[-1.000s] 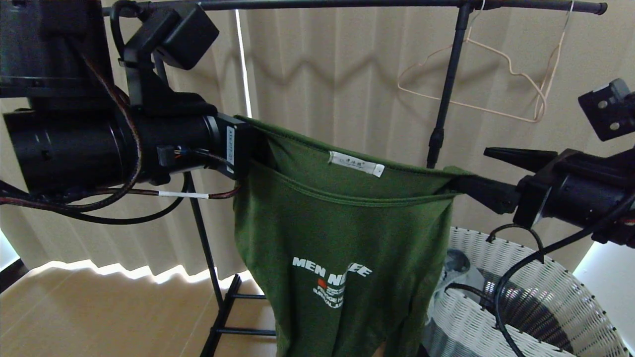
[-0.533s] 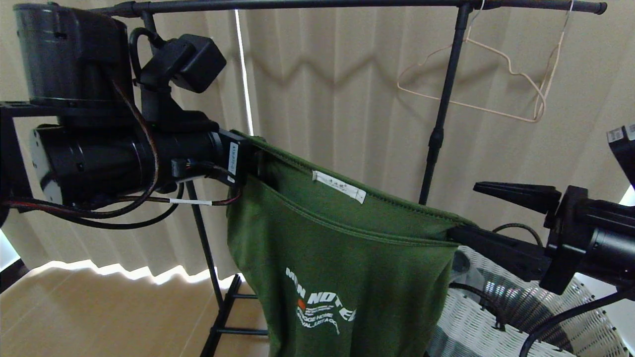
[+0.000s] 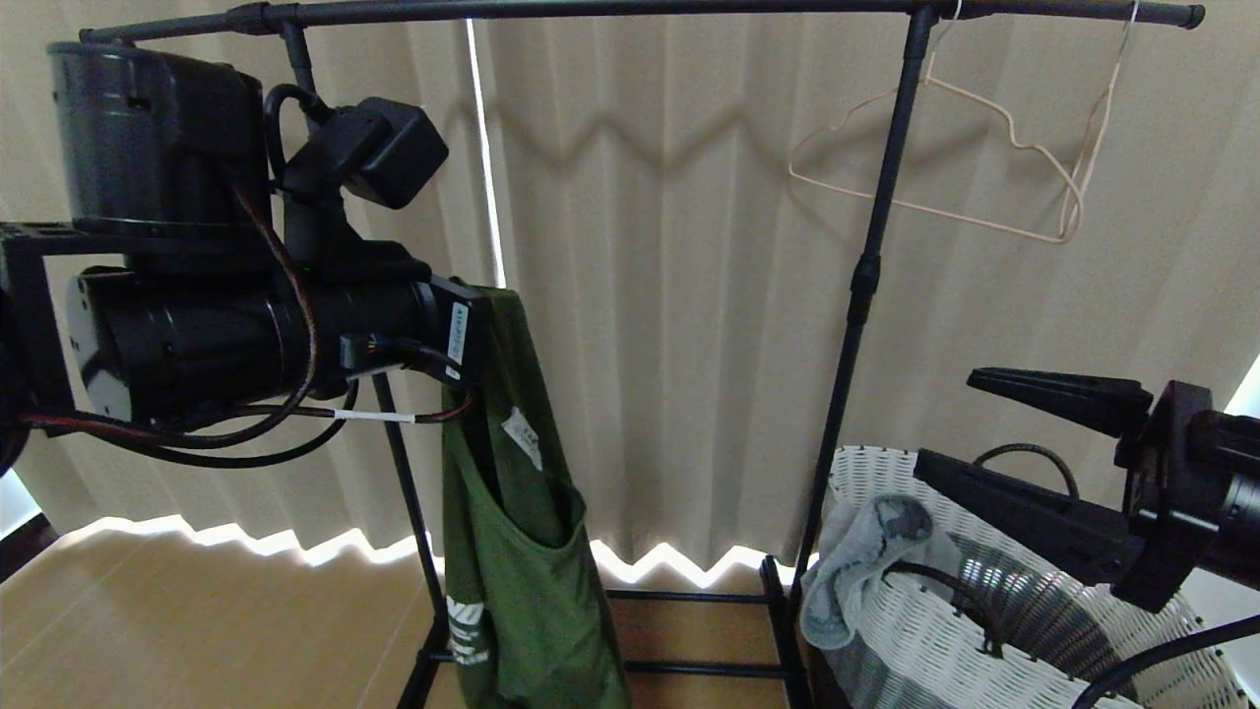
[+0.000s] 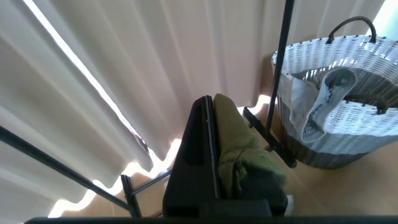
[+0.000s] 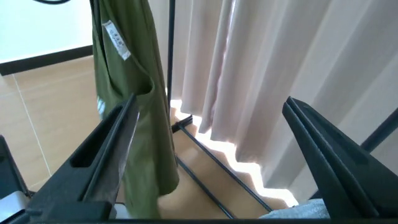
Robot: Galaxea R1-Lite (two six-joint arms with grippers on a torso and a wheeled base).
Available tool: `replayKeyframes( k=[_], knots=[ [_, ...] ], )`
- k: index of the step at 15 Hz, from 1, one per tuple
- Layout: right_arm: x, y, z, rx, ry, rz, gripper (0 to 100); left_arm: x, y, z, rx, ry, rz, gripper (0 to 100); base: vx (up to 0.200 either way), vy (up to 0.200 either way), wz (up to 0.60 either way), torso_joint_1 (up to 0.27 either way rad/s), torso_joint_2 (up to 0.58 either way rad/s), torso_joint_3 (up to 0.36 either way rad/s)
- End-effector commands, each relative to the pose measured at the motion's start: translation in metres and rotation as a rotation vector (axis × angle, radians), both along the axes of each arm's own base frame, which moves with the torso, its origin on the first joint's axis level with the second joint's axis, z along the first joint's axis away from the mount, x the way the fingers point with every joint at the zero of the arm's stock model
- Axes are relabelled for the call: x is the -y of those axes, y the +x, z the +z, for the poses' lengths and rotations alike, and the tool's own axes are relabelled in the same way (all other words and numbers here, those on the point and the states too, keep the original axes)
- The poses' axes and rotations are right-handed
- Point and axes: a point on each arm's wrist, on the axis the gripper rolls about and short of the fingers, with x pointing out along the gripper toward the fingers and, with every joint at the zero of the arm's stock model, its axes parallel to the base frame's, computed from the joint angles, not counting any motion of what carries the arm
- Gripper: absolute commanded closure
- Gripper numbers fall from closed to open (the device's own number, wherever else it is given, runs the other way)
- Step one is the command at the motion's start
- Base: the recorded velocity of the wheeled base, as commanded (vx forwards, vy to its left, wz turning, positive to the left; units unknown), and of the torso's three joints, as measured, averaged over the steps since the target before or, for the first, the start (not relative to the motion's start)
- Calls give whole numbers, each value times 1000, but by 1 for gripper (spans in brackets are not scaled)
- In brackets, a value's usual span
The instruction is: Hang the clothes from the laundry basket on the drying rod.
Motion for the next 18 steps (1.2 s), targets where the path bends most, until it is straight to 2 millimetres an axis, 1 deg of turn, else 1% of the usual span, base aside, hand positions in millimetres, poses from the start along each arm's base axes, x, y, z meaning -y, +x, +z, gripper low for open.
replayKeyframes(
  k=[1, 4, 5, 6, 7, 9, 11, 12, 13, 16, 18],
  knots=[
    [3, -2, 1, 10, 3, -12, 0, -3, 0, -4, -11, 6, 9, 100, 0, 0, 0, 0, 0, 0],
    [14, 4, -7, 6, -44, -86, 0, -16, -5, -10, -25, 14, 40, 100, 0, 0, 0, 0, 0, 0],
    [19, 6, -10, 28, -89, -115, 0, -25, -10, -10, -11, 6, 66, 100, 0, 0, 0, 0, 0, 0],
    [20, 6, -10, 31, -92, -120, 0, -27, -10, -9, -7, 3, 69, 100, 0, 0, 0, 0, 0, 0],
    [28, 10, -11, 29, -109, -173, 0, -40, -14, -5, 16, 2, 110, 100, 0, 0, 0, 0, 0, 0],
    [39, 11, -19, 0, -131, -252, 0, -57, -19, -3, 33, 3, 163, 100, 0, 0, 0, 0, 0, 0],
    [45, 7, -34, -34, -173, -319, 0, -73, -39, -1, 51, -13, 202, 100, 0, 0, 0, 0, 0, 0],
    [45, 7, -34, -34, -173, -319, 0, -73, -39, -1, 51, -13, 202, 100, 0, 0, 0, 0, 0, 0],
    [47, 3, -40, -41, -195, -369, 0, -85, -68, -5, 70, -25, 209, 100, 0, 0, 0, 0, 0, 0],
    [50, 0, -47, -53, -216, -402, 0, -102, -112, -24, 83, -30, 227, 100, 0, 0, 0, 0, 0, 0],
    [51, -1, -45, -45, -213, -407, 0, -114, -130, -30, 110, -31, 284, 100, 0, 0, 0, 0, 0, 0]
  ],
)
